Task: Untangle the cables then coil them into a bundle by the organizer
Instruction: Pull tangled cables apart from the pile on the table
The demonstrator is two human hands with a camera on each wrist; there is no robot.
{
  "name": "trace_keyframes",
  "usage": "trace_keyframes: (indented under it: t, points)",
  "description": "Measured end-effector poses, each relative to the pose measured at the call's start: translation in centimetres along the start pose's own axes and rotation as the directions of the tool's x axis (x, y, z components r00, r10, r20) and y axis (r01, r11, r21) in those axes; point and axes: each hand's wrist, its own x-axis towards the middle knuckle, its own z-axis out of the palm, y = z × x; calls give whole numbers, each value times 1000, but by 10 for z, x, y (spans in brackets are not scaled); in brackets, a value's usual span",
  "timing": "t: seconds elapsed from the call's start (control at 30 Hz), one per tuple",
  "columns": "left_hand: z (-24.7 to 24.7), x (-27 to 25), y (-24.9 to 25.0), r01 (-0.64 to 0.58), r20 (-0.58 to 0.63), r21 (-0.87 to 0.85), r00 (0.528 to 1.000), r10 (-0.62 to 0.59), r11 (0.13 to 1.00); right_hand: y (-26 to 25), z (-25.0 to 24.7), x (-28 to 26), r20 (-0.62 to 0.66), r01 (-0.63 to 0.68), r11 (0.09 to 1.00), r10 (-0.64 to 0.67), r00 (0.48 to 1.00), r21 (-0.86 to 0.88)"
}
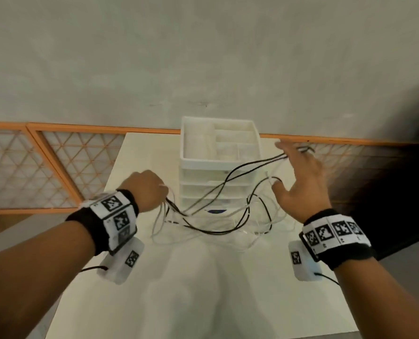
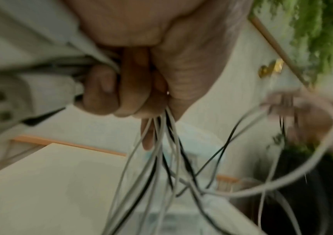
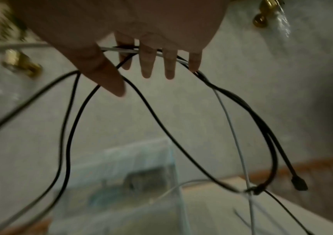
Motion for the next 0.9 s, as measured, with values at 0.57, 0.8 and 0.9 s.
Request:
trace_keyframes:
  t: [0.57,0.8,0.9]
  points:
    - [-59,-10,37,-214,-508,-681,827,-241,700,96,88,-31,220,-667,712,630,745,221]
    - [-57,-14,28,-113,-433,-738,835,-339,666,66,46,7,-184,-203,921,275,944,333]
    - [-67,-14,28,-128,-398,-804,841,-366,581,79,64,-13,17,-397,906,399,917,143]
